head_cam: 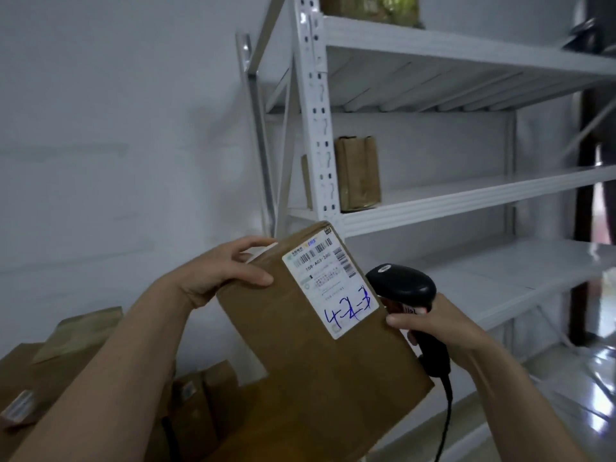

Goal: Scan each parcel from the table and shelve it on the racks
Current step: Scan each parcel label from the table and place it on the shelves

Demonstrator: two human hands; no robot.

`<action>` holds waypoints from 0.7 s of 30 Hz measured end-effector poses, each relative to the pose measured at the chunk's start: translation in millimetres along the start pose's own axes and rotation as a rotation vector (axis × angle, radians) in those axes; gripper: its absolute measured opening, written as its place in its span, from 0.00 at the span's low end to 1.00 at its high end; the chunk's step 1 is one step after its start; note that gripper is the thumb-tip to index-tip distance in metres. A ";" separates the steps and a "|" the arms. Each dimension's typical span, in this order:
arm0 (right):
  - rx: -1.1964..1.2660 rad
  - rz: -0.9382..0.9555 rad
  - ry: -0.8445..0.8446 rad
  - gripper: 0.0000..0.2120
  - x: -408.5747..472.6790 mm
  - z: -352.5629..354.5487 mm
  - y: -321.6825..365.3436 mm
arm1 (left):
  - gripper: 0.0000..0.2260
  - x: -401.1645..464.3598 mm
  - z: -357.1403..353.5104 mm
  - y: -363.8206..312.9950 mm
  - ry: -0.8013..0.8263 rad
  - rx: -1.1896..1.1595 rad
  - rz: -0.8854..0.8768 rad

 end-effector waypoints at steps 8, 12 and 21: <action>0.063 -0.082 -0.167 0.28 -10.2 118.7 -22.3 | 0.35 90.0 -47.1 -70.2 -0.036 -0.045 -0.139; 0.343 -0.062 -0.221 0.22 -4.5 159.4 -39.2 | 0.33 130.1 -79.2 -106.8 -0.002 -0.037 -0.178; 0.629 0.072 -0.447 0.14 48.6 217.4 -29.7 | 0.18 215.5 -161.2 -195.9 -0.566 -0.301 -0.341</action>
Point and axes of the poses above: each hand's wrist, its own x-axis towards the middle knuckle, its own z-axis out of the back of the hand, y = z × x, the point moved 2 cm from there along x, towards the middle knuckle, and after that the axes turned 2 degrees about x, right-handed, at the moved point
